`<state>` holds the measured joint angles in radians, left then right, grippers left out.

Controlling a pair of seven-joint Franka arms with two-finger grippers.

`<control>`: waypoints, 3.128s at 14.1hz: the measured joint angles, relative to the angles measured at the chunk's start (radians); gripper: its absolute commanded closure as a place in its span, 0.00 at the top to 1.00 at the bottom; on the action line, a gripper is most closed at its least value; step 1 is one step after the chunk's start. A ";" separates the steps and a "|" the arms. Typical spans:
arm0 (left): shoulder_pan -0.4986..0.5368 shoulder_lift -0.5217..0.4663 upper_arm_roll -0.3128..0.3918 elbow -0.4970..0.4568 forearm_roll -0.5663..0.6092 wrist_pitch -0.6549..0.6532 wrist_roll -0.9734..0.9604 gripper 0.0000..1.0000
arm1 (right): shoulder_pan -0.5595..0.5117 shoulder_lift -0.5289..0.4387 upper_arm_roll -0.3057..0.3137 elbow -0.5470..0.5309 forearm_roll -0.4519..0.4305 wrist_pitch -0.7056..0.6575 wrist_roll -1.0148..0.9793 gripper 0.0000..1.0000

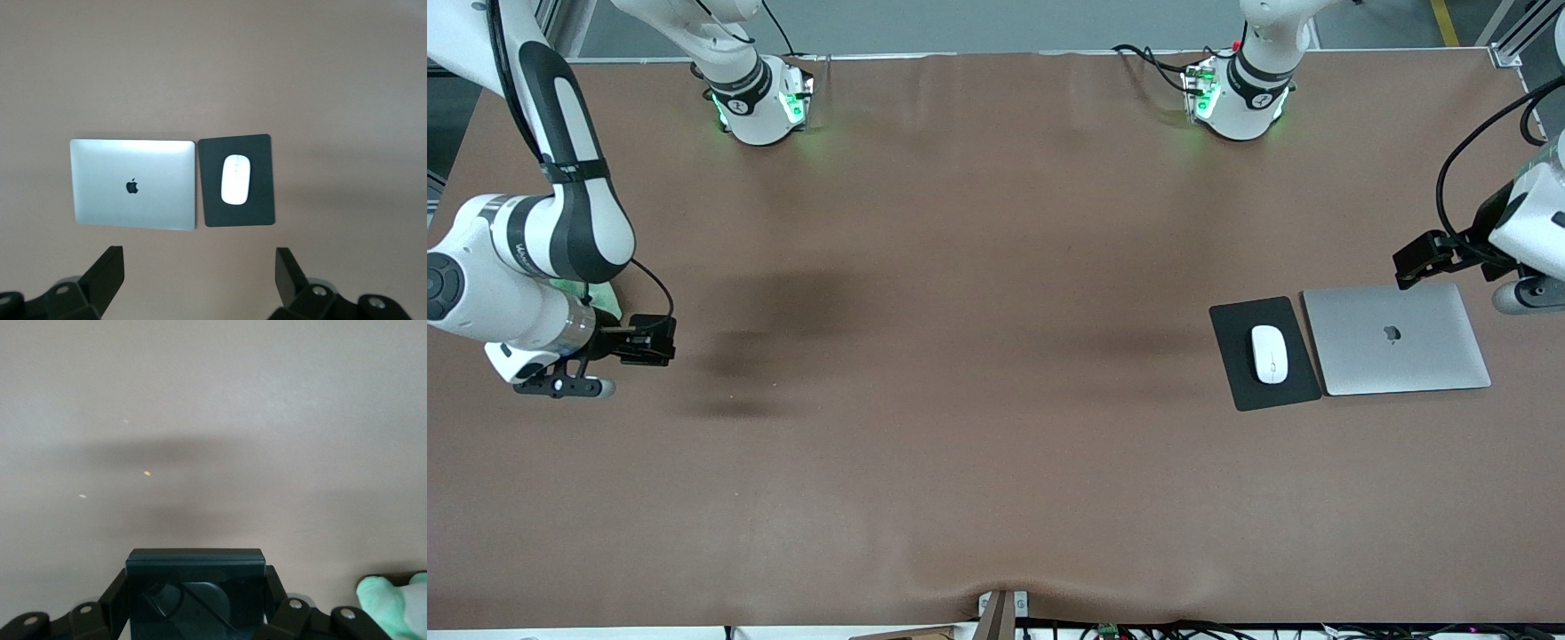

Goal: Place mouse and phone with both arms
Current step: 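Withdraw the left gripper while the right gripper carries the phone toward the plush, then lower the black phone beside the green plush toy with the right gripper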

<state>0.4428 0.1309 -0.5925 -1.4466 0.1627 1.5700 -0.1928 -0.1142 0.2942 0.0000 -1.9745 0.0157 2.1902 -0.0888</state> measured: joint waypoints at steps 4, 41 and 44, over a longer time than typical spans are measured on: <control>-0.224 -0.054 0.259 0.000 -0.042 -0.027 0.058 1.00 | -0.053 -0.006 0.000 -0.148 -0.001 0.175 -0.113 0.00; -0.405 -0.164 0.459 -0.109 -0.120 -0.056 0.070 1.00 | 0.024 0.003 -0.002 0.009 -0.073 -0.108 -0.063 1.00; -0.405 -0.164 0.459 -0.109 -0.120 -0.056 0.070 1.00 | 0.107 -0.081 0.009 0.057 -0.073 -0.239 -0.040 1.00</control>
<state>0.0382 -0.0330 -0.1333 -1.5553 0.0425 1.5141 -0.1230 -0.0077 0.2128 0.0091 -1.9179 -0.0577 1.9507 -0.1292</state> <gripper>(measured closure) 0.000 0.000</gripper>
